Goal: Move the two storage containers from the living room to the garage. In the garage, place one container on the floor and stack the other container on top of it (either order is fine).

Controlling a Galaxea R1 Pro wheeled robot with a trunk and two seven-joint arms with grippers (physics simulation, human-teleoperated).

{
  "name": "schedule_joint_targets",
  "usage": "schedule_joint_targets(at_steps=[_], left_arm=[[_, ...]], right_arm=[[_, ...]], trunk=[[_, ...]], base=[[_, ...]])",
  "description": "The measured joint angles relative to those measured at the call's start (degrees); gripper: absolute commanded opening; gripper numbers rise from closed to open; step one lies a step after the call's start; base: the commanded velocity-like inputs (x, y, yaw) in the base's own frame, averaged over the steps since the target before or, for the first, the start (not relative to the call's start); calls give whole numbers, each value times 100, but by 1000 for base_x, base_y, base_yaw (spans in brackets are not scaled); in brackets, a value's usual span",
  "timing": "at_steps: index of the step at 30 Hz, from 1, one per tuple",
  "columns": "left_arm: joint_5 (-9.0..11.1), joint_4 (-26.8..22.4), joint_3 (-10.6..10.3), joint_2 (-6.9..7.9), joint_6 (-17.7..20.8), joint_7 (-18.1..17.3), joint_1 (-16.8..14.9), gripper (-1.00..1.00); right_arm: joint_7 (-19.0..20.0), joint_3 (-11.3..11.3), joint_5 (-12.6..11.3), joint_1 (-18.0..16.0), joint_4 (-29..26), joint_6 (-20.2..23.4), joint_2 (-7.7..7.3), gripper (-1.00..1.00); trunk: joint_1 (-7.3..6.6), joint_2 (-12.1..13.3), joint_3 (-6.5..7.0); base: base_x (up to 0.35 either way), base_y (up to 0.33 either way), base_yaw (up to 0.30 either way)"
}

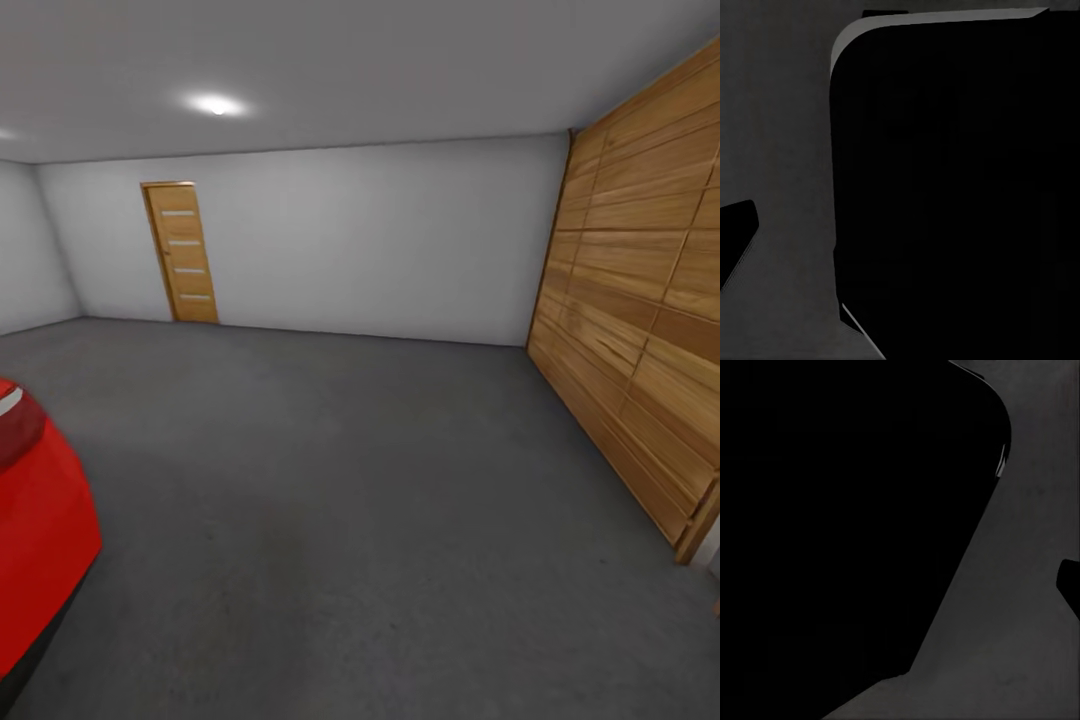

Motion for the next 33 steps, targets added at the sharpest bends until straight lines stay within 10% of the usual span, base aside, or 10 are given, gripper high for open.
schedule_joint_targets(at_steps=[33], left_arm=[[8,0,2,3,0,0,1,100]], right_arm=[[2,3,31,0,0,4,-5,100]], trunk=[[0,0,0]], base=[[322,0,0]])
